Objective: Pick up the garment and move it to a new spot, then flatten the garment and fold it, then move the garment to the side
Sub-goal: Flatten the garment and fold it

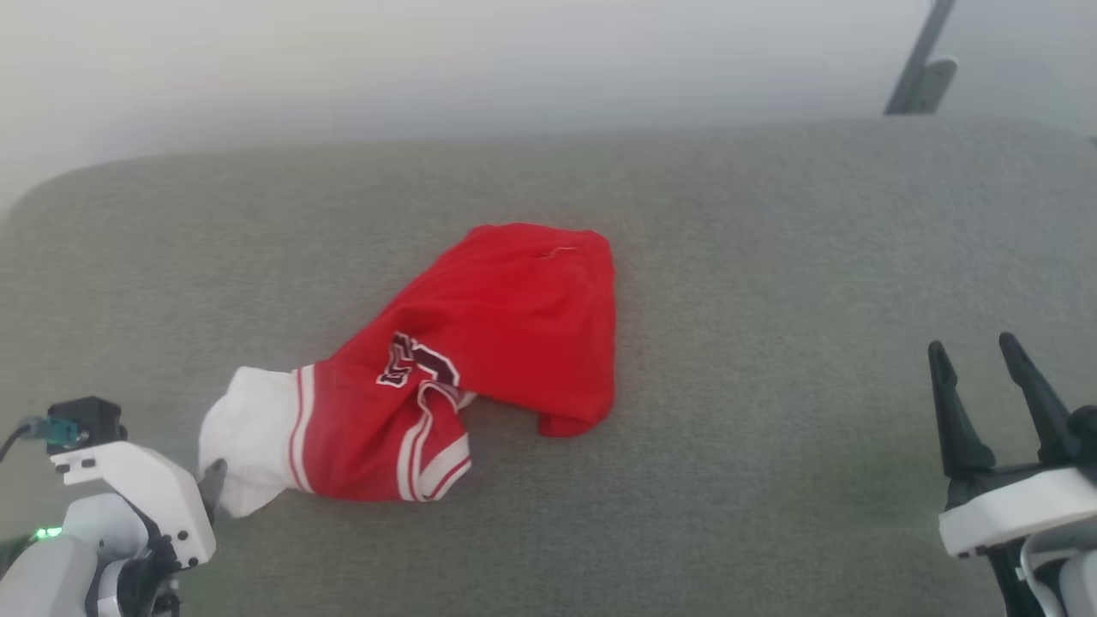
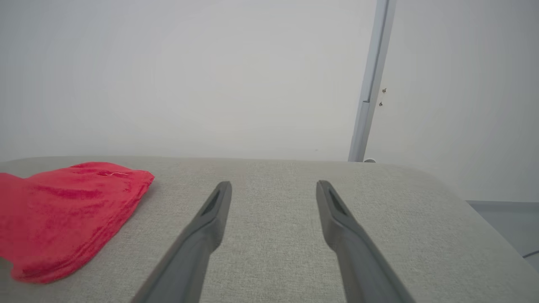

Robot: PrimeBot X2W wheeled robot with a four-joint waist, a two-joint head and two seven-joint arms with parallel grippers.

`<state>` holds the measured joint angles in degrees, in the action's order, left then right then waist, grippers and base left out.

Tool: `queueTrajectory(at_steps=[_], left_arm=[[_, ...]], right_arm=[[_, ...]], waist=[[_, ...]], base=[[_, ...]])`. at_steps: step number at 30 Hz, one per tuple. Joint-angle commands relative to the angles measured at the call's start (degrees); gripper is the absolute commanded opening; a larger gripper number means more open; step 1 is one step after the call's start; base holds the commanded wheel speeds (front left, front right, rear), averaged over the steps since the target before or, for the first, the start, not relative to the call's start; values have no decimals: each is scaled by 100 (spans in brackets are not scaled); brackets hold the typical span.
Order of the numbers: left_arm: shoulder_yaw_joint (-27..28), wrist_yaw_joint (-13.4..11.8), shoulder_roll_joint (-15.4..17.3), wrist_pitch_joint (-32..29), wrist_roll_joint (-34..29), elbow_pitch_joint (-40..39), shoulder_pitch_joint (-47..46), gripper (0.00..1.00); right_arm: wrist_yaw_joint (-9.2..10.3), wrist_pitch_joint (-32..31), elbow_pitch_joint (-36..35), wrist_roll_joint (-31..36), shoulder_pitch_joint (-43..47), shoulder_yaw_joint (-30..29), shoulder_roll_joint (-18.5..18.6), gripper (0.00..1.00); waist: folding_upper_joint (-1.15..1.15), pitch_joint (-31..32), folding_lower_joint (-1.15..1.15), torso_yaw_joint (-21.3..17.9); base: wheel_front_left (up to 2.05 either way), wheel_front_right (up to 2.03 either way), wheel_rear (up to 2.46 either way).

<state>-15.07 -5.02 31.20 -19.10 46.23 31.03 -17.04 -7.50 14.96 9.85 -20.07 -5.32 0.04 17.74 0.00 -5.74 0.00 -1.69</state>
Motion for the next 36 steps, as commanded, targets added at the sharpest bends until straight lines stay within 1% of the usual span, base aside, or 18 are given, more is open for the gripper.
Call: queueTrajectory(at_steps=[1,4,5,8,14,18,20,24,27,30,36], left_arm=[[-8,42,7,93,-30,-113,-76,100],[-36,31,31,359,-190,-393,-52,100],[-36,31,31,359,-190,-393,-52,100],[-97,43,44,759,-384,-726,27,100],[-70,-8,-128,1644,-630,-1312,282,100],[-65,-75,-264,2290,-775,-1572,484,100],[-35,-98,-355,2643,-849,-1674,575,100],[-23,-123,-553,3129,-949,-1810,726,100],[-28,-126,-711,3283,-992,-1866,823,100],[-17,-121,-889,3362,-993,-1895,857,100],[-36,-27,-1240,3426,-1125,-1885,859,100]], right_arm=[[2,33,28,-24,71,69,29,100],[2,33,36,-68,135,196,105,100],[2,33,36,-68,135,196,105,100],[2,33,50,-103,154,342,158,100],[2,25,230,-224,11,751,310,100],[2,-203,372,-437,-211,1135,411,100],[3,-403,466,-582,-332,1350,488,100],[4,-885,624,-825,-616,1725,657,100],[4,-1284,783,-1018,-779,1947,769,100],[5,-1578,891,-1128,-982,2173,959,100],[4,-2245,1334,-1054,-1359,2582,1150,100]], waist=[[0,156,0,189],[0,279,0,422],[0,279,0,422],[0,367,0,689],[0,430,0,1239],[0,366,0,1585],[0,313,0,1744],[0,165,0,2036],[0,38,0,2231],[0,-105,0,2416],[0,-361,0,2723]], base=[[0,0,0],[0,0,0],[0,0,0],[0,0,0],[0,0,0],[0,0,0],[0,0,0],[0,0,0],[0,0,0],[0,0,0],[0,0,0]])
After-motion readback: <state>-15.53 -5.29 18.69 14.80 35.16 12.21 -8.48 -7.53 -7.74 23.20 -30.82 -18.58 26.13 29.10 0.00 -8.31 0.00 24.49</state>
